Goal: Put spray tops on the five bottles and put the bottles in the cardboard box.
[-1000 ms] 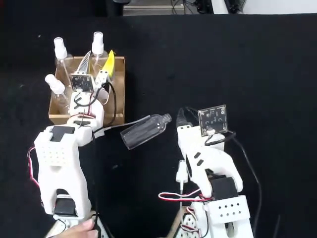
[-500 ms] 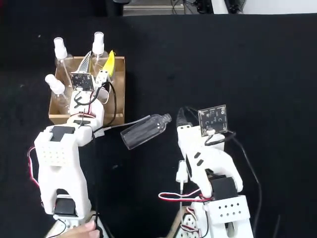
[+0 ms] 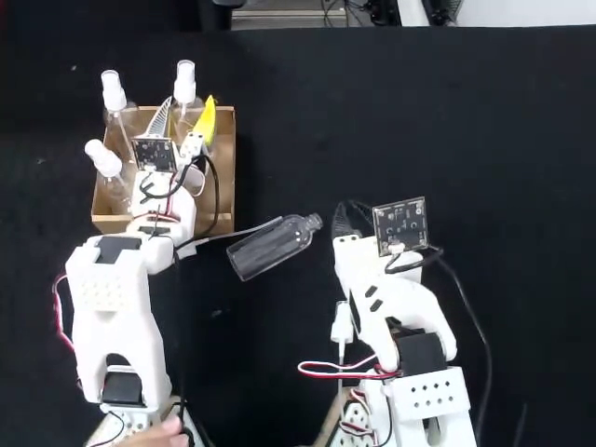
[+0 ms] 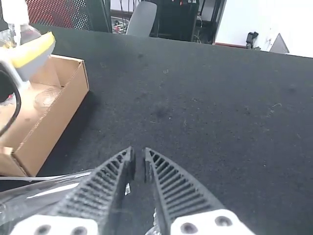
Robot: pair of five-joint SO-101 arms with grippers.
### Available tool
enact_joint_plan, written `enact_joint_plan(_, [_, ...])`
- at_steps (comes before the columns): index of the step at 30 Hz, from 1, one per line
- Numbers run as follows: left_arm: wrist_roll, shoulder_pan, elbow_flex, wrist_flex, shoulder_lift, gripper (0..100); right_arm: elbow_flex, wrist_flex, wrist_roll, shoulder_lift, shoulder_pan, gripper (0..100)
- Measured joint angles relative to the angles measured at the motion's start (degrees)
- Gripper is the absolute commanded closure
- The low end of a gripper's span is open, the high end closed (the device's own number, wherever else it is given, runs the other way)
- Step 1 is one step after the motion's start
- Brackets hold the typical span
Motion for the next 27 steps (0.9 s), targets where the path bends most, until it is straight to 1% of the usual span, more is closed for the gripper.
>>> enact_joint_plan(8, [0.0,-0.1,-3.5,-0.5,3.9,80,0.0,0.0,0.0,0.0,0.0,98.7])
enact_joint_plan(27, [0.0,-0.1,-3.4,-0.5,3.8,80,0.0,0.0,0.0,0.0,0.0,98.7])
